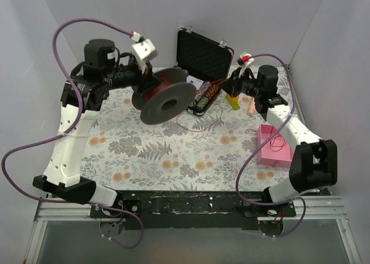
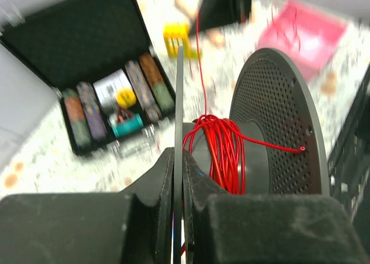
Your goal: Wrap the cables
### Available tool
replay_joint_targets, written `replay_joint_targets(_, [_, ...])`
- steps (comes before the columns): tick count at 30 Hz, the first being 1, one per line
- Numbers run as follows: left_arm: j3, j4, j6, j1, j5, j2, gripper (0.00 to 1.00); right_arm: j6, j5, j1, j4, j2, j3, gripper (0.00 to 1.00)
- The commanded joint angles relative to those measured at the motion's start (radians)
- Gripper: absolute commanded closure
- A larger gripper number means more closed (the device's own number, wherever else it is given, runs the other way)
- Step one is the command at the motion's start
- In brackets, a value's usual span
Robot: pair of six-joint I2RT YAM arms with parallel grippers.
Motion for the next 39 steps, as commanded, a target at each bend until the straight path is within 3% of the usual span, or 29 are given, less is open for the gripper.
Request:
replay_joint_targets(1, [-0.213, -0.115, 0.236, 0.000, 0.011, -0.079, 1.00, -0.072, -0.036, 0.028, -0.290, -0.084, 0.202, 0.99])
replay_joint_targets(8, [-0.520, 0.095, 0.226, -0.046, -0.149, -0.072, 1.00, -0.126, -0.070, 0.134, -0.633, -0.093, 0.432, 0.99])
replay_joint_targets(13, [-0.603, 0.340, 0.126, -0.081, -0.387, -0.032, 1.00, -0.126, -0.102, 0.240, -0.958, -0.009, 0.686, 0.99])
replay_joint_targets(16, [-0.592, 0.454, 0.039, -0.081, -0.470, 0.005, 1.00, -0.050, -0.161, 0.295, -1.035, 0.036, 0.792, 0.99])
replay_joint_targets(19, [-0.586, 0.553, -0.056, -0.081, -0.518, 0.028, 1.00, 0.113, -0.307, 0.356, -0.892, 0.054, 0.767, 0.99])
replay_joint_targets(21, [-0.584, 0.610, -0.127, -0.081, -0.541, 0.036, 1.00, 0.248, -0.350, 0.399, -0.676, 0.048, 0.715, 0.99])
replay_joint_targets(26, [-0.574, 0.721, -0.306, -0.080, -0.575, 0.037, 1.00, 0.523, -0.280, 0.475, -0.134, 0.031, 0.553, 0.99])
replay_joint_targets(28, [-0.525, 0.735, -0.365, -0.070, -0.575, 0.040, 1.00, 0.467, -0.214, 0.507, -0.115, 0.042, 0.555, 0.99])
replay_joint_targets(30, [-0.431, 0.715, -0.431, -0.038, -0.555, 0.053, 1.00, 0.332, -0.132, 0.540, -0.202, 0.044, 0.572, 0.95])
replay_joint_targets(34, [-0.217, 0.638, -0.481, -0.014, -0.489, 0.090, 1.00, 0.085, -0.016, 0.596, -0.267, -0.018, 0.462, 0.61])
replay_joint_targets(39, [-0.020, 0.560, -0.500, -0.014, -0.406, 0.100, 1.00, -0.064, 0.102, 0.597, -0.219, -0.111, 0.273, 0.42])
